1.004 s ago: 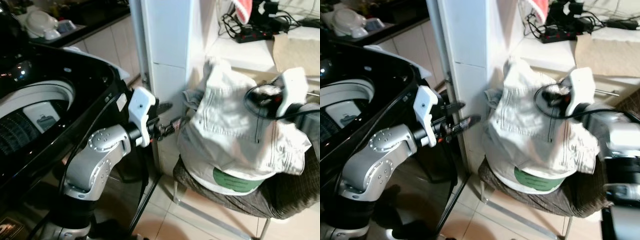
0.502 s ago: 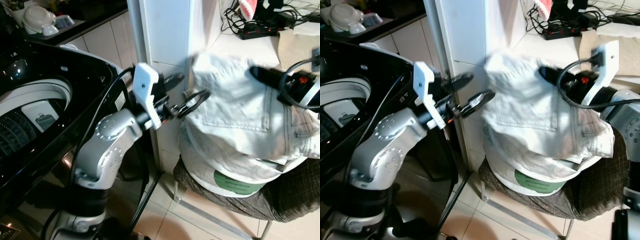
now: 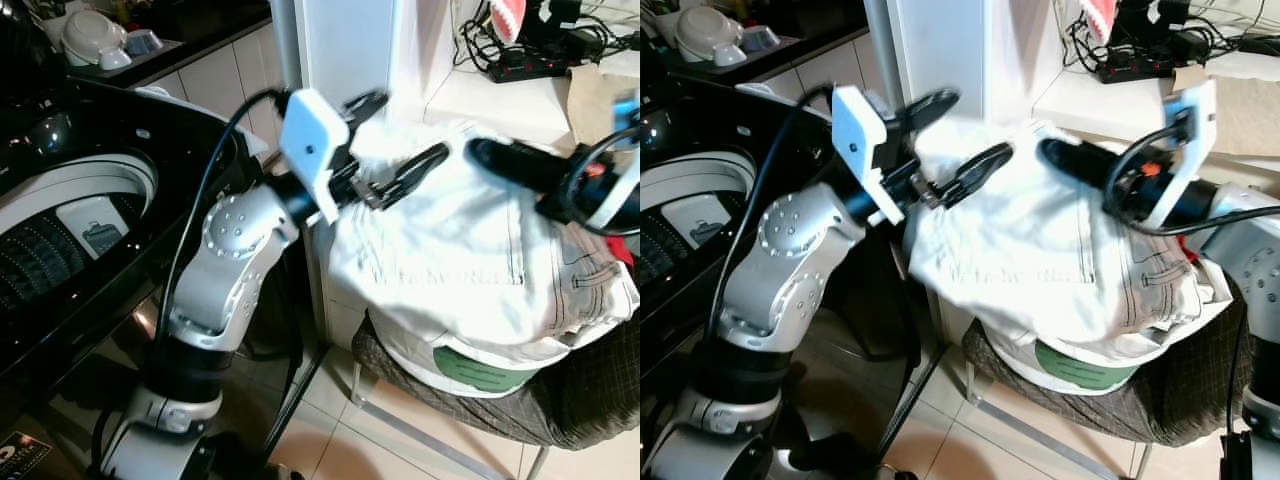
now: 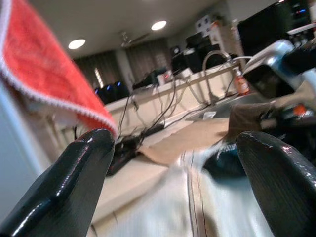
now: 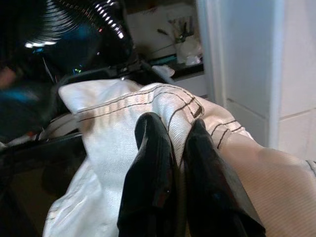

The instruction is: Clothes washing

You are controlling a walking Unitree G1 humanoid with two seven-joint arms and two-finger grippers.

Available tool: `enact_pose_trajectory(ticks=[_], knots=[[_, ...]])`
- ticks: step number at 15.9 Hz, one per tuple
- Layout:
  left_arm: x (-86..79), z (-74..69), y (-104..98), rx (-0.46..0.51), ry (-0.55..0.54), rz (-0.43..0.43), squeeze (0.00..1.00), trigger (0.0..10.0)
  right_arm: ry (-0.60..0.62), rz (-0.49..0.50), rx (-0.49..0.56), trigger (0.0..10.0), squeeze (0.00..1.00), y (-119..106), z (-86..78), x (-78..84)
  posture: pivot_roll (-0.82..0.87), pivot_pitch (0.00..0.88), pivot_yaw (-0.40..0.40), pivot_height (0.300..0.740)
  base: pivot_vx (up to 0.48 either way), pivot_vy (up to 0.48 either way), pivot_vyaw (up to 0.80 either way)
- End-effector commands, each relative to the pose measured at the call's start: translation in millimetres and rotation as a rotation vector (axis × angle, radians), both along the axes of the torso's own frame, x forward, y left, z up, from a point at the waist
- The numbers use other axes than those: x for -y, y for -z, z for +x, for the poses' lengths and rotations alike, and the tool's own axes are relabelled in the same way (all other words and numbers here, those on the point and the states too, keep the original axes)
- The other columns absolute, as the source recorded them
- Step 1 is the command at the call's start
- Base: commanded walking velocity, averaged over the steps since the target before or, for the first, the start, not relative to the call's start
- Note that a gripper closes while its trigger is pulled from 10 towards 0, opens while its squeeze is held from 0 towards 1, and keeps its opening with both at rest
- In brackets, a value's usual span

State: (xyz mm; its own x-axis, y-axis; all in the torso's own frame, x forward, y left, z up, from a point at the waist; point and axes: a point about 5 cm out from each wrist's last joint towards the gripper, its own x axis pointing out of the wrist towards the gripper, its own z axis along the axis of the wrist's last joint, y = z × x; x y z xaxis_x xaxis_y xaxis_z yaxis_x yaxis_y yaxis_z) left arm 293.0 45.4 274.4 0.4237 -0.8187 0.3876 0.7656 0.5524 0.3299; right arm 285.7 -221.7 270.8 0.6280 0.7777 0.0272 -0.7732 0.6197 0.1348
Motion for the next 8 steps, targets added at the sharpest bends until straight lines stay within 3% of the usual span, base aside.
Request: enact_pose_trajectory(ticks=[1, 3, 6, 7, 8], knots=[[2.0, -0.1, -0.4, 0.014, 0.015, 0.026, 1.00, 10.0, -0.043, -0.001, 0.046, 0.0, 0.00, -10.2, -4.8, -4.4, -0.11, 0.000, 0.093, 0.740, 0.000, 0.000, 0.00], [8.3, 2.5, 16.6, 0.037, 0.041, 0.199, 1.00, 10.0, -0.071, 0.006, 0.056, 0.0, 0.00, -12.5, -8.1, -7.2, -0.11, 0.000, 0.094, 0.740, 0.000, 0.000, 0.00], [9.5, 2.4, 30.2, -0.001, 0.107, 0.297, 1.00, 10.0, -0.087, 0.003, 0.065, 0.0, 0.00, -13.9, -10.5, -8.8, -0.10, 0.000, 0.096, 0.740, 0.000, 0.000, 0.00], [4.6, 6.1, 42.7, -0.041, 0.095, 0.388, 1.00, 10.0, -0.095, 0.004, 0.076, 0.0, 0.00, -16.1, -12.2, -9.3, -0.11, 0.000, 0.099, 0.740, 0.000, 0.000, 0.00], [2.0, 9.6, 45.5, -0.052, 0.067, 0.403, 1.00, 10.0, -0.104, 0.004, 0.079, 0.0, 0.00, -16.8, -13.5, -9.9, -0.11, 0.000, 0.101, 0.740, 0.000, 0.000, 0.00]])
